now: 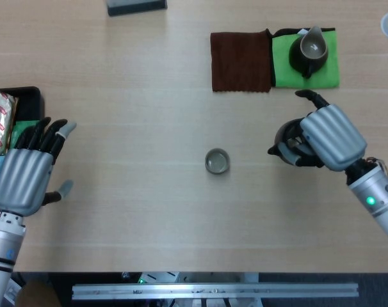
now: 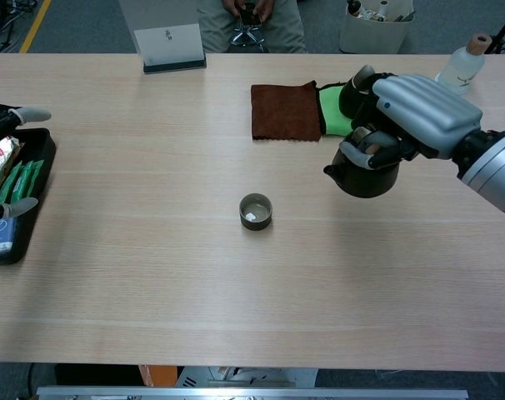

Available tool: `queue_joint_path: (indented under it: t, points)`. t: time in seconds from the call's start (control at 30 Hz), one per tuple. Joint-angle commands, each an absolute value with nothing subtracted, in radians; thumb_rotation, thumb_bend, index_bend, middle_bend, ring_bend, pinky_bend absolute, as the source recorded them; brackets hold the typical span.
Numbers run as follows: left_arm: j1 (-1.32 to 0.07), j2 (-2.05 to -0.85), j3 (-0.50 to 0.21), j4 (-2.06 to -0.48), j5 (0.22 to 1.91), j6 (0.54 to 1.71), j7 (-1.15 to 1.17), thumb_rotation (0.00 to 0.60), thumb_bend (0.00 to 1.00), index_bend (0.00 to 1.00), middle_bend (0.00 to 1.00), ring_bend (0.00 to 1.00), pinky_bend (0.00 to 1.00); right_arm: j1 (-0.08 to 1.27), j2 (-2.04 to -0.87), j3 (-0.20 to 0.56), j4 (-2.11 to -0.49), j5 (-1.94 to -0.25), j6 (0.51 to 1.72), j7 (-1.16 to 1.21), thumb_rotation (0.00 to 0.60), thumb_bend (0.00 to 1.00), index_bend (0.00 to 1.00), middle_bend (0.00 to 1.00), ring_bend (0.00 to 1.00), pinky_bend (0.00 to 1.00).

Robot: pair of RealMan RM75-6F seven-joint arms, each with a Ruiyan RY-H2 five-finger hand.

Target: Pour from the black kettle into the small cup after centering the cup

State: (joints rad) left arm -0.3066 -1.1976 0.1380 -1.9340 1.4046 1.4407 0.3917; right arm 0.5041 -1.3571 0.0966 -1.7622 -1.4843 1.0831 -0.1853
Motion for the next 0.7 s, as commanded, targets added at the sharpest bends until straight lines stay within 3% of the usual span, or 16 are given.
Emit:
queue_joint_path:
  t: [0.03, 0.7]
  points:
    - [-0.297, -1.188, 0.136, -1.952, 1.416, 1.441, 0.399, 0.6, 0.22, 0.1, 0.13, 0.08, 0.15, 0.519, -1.387, 0.096, -1.748, -1.481, 1.071, -0.197, 0.531, 0.38, 1.0, 0.99, 1.0, 0.17]
    - [-0.239, -1.146, 0.105, -1.994, 1.48, 1.445, 0.397, 0.6, 0.22, 0.1, 0.13, 0.08, 0.15, 0.608, -1.565, 0.121, -1.638, -1.367, 0.98, -0.302, 0.542, 0.38, 1.0, 0.99, 1.0, 0.17]
